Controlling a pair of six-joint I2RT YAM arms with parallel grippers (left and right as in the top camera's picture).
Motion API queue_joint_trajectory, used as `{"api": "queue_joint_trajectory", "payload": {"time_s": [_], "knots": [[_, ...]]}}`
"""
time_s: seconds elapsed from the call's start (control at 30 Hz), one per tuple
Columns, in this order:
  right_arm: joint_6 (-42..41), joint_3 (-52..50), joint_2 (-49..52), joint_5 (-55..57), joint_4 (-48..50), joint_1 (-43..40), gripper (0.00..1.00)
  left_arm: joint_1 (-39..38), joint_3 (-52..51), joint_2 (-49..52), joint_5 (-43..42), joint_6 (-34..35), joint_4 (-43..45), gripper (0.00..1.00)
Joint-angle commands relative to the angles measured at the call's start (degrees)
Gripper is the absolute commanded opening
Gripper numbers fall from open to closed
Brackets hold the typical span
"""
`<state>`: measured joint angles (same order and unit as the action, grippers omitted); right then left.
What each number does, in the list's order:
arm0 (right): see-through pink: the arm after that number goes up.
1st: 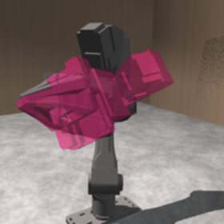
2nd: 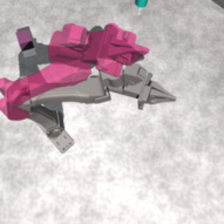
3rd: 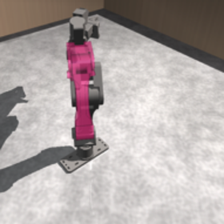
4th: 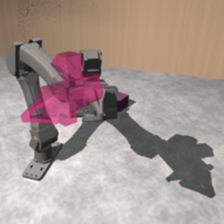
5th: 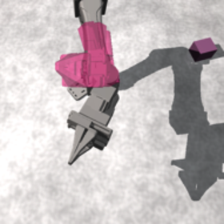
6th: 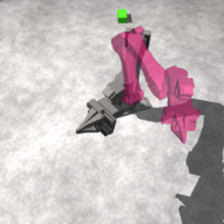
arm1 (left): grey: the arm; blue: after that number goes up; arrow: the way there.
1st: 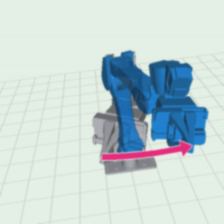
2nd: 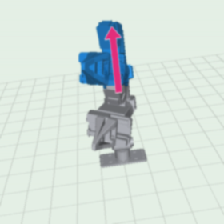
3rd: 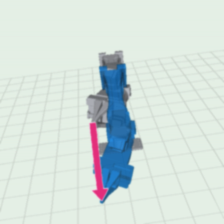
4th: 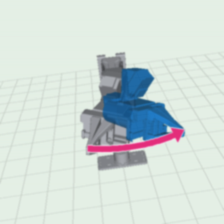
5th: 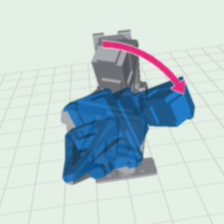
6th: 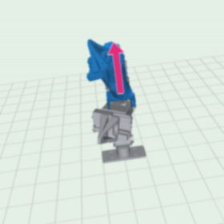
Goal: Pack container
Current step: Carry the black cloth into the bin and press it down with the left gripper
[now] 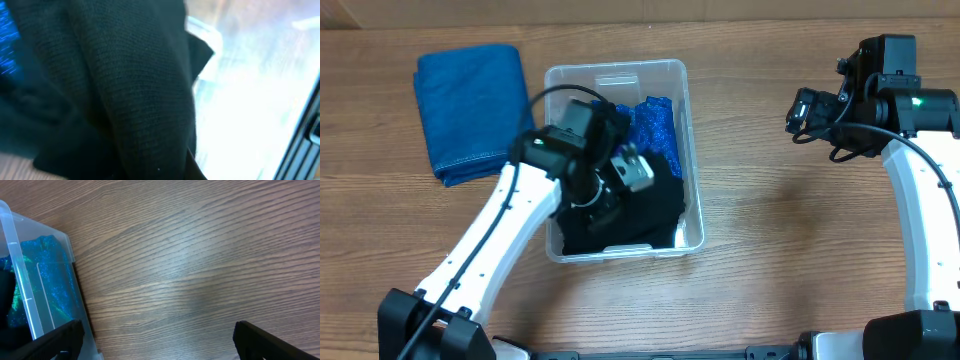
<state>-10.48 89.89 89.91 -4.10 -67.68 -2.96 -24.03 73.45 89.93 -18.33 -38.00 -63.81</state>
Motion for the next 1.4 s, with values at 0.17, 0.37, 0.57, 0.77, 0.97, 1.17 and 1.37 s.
{"api": "queue_joint_trajectory", "payload": {"time_s": [0.17, 0.37, 0.57, 0.77, 0.97, 1.17, 1.37], "knots": [[-0.24, 0.13, -0.13, 0.13, 0.13, 0.04, 1.0, -3.48, 0.52, 4.35, -0.37, -3.37, -0.13, 0.04], [-0.24, 0.13, -0.13, 0.11, -0.22, 0.04, 1.0, -1.55, 0.59, 8.96, 34.67, 18.01, 12.07, 0.56], [-0.24, 0.13, -0.13, 0.11, -0.39, 0.04, 1.0, -3.19, 3.58, 5.25, 46.51, 25.2, 18.12, 1.0], [-0.24, 0.13, -0.13, 0.11, -0.35, 0.04, 1.0, -7.39, 4.72, -6.23, 29.88, 27.32, 15.37, 1.0], [-0.24, 0.13, -0.13, 0.09, -0.02, 0.04, 1.0, -7.06, 1.62, -1.77, 28.79, 38.07, 13.0, 0.04], [-0.24, 0.13, -0.13, 0.09, -0.35, 0.04, 1.0, -4.11, 0.15, 17.31, 26.32, 45.9, 21.97, 0.04], [-0.22, 0.13, -0.13, 0.11, -0.96, 0.04, 1.0, -3.17, 0.15, 23.1, 12.31, 43.1, 13.03, 0.04]]}}
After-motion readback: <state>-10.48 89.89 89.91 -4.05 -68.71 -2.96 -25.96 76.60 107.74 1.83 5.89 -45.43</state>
